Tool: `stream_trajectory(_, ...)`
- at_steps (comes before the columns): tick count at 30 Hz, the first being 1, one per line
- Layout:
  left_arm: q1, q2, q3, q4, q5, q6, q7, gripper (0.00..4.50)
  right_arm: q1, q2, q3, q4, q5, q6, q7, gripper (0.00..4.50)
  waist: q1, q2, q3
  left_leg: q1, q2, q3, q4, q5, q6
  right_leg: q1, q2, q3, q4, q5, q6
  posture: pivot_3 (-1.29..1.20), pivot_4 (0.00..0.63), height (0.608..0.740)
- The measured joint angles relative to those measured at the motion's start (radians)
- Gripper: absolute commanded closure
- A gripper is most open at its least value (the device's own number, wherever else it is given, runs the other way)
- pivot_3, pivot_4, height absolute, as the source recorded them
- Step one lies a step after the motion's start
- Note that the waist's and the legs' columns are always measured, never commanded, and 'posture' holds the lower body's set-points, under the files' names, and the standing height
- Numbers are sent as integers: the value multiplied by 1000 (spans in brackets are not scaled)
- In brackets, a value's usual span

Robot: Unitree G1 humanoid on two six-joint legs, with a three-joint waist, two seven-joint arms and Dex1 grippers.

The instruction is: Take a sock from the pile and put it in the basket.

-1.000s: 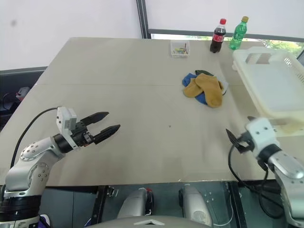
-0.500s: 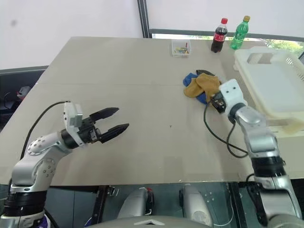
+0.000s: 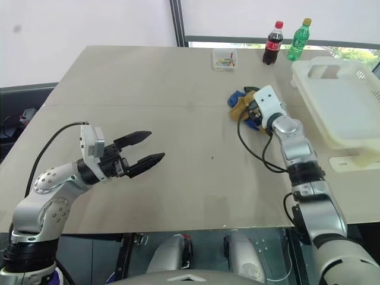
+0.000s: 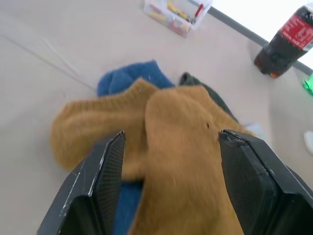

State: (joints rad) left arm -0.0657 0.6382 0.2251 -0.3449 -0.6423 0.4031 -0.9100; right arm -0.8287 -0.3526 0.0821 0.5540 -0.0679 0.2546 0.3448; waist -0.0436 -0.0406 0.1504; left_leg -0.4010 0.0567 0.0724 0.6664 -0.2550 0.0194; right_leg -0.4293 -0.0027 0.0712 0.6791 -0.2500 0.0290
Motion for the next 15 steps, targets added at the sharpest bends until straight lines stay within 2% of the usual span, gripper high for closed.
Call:
stream_trajectory(9,11,-1,0,-1,-1,3,14,0,-168,69,57,395,-109,-153,-133,1337,0,2,1,0,0,0,0,0,0,0,-1,0,0,0,0,0,150,740)
stream_trajectory(13,19,0,2,-8,-3,3,21,0,-202,87,62,488,-131,-208,-160,1337,-2,2,1,-1,0,0,0,0,0,-1,-1,0,0,0,0,0,150,740)
stream_trajectory(15,31,0,2,-22,-7,3,23,0,-219,89,62,526,-136,-228,-170,2003,-3,3,2,-1,0,1,-1,0,0,-2,-1,0,0,0,0,0,150,740)
